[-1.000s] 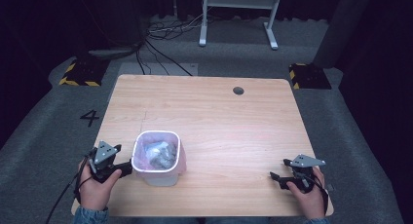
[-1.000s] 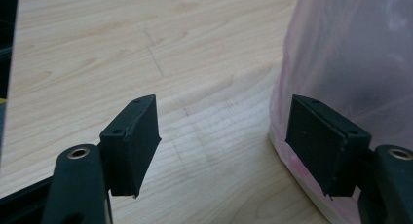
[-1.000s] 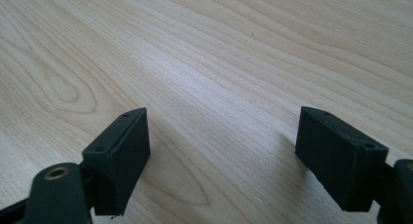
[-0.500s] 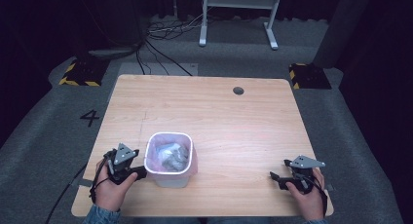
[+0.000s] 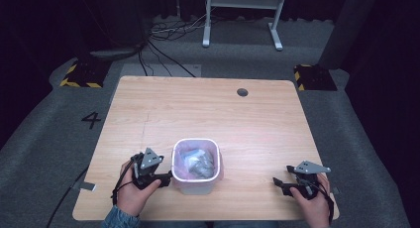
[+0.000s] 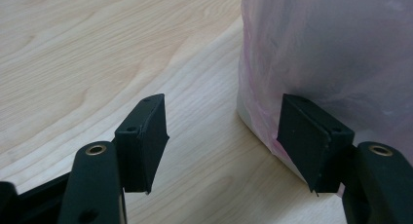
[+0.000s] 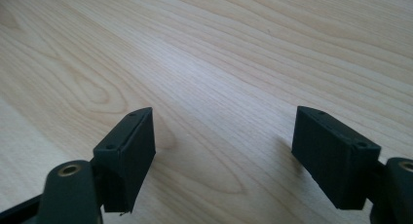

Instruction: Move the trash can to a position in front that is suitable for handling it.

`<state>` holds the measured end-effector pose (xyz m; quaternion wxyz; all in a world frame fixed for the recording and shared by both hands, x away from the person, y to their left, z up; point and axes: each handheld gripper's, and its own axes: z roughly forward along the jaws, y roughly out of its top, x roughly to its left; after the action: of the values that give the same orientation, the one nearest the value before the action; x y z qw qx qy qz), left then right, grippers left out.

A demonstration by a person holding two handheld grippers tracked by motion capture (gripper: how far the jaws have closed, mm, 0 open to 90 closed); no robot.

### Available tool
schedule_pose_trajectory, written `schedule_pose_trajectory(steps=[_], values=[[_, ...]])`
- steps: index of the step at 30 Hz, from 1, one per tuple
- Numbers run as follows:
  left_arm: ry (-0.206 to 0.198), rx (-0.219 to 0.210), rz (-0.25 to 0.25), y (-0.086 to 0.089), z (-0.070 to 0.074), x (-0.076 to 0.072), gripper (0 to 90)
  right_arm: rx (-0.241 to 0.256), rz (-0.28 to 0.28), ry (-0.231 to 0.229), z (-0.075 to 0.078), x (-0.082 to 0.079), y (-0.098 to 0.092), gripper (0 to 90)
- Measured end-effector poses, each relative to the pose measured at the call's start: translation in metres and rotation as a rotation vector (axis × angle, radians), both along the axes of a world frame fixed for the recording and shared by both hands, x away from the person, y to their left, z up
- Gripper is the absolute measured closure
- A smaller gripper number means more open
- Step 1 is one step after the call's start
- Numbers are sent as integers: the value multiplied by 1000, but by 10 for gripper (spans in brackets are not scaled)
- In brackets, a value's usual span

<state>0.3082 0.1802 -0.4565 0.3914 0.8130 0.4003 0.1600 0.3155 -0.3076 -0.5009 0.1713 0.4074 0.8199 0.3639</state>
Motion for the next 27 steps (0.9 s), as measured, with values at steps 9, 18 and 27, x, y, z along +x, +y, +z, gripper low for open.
schedule_pose_trajectory(steps=[9, 18, 27], values=[[10, -13, -56, -25, -2, 4, 335, 5, 30, -25, 11, -13, 6, 242], [16, -20, -115, -41, -4, 3, 304, 10, 21, -26, 12, -18, 4, 246], [-13, -29, -91, -47, -8, 13, 302, 8, 45, -19, 9, -16, 11, 246]])
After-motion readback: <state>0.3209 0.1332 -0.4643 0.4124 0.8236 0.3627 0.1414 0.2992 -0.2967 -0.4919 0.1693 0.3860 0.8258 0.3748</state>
